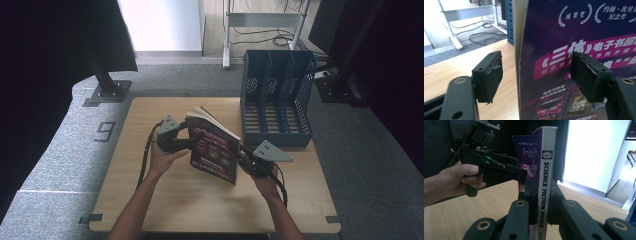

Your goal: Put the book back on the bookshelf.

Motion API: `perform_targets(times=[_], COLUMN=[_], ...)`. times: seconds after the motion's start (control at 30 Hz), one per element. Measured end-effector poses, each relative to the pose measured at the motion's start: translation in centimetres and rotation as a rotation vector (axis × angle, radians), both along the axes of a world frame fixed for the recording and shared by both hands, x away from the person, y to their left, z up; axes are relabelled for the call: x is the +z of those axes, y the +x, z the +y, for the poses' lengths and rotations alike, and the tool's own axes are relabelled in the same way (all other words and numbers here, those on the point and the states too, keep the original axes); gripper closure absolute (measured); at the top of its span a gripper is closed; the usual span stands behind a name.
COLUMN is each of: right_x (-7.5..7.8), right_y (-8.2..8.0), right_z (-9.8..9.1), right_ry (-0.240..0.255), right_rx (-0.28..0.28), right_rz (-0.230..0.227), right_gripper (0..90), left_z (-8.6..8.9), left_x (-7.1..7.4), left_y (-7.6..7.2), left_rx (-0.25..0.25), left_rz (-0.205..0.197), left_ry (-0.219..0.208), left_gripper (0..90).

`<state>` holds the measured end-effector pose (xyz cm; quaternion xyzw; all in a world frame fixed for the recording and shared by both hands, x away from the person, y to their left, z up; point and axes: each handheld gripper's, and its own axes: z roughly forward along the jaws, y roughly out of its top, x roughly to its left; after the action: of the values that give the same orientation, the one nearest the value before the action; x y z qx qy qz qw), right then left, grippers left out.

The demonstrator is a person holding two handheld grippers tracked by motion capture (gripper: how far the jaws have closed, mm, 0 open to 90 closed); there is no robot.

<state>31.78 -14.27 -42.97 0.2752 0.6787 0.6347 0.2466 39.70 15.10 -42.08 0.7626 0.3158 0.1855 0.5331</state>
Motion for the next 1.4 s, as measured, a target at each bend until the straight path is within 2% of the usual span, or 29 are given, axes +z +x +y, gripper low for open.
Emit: perform_targets(times=[0.03,0.2,0.47,0.6,0.97,1.03,1.13,1.2,1.23,1.4], right_x=[0.0,0.0,0.0,0.0,0.2,0.2,0.3,0.3,0.2,0.2], right_y=[0.1,0.0,0.1,0.8,2.4,2.4,1.9,1.8,1.4,1.1], right_z=[-0.1,-0.1,-0.1,-0.2,0.6,0.8,0.7,0.7,0.8,0.9], right_ry=[0.0,-0.001,-0.005,-0.018,-0.041,-0.061,-0.086,-0.089,-0.099,-0.101], right_rx=[0.005,0.016,0.031,0.051,0.038,0.024,0.008,0.011,0.02,0.041], right_rz=[0.0,-0.001,-0.003,0.022,0.065,0.051,0.026,0.019,-0.002,-0.012], right_gripper=[81.4,81.3,80.0,75.1,73.5,78.0,80.3,80.3,80.5,80.7], left_z=[-0.2,-0.6,-0.6,-0.7,-0.6,-0.6,-0.3,-0.3,-0.3,-0.3], left_x=[0.0,-0.1,0.0,0.0,0.0,0.0,0.1,0.1,0.1,0.2], left_y=[0.1,0.2,0.0,0.0,0.0,0.0,0.1,0.1,0.1,0.2], left_rx=[-0.021,-0.056,-0.057,-0.058,-0.058,-0.056,-0.055,-0.054,-0.055,-0.061], left_rz=[0.003,0.019,0.018,0.019,0.024,0.026,0.027,0.029,0.028,0.029], left_ry=[-0.003,-0.022,-0.019,-0.03,-0.032,-0.033,-0.036,-0.042,-0.05,-0.059], left_gripper=[24.7,23.8,24.6,25.6,26.6,26.6,26.4,26.3,25.9,24.5])
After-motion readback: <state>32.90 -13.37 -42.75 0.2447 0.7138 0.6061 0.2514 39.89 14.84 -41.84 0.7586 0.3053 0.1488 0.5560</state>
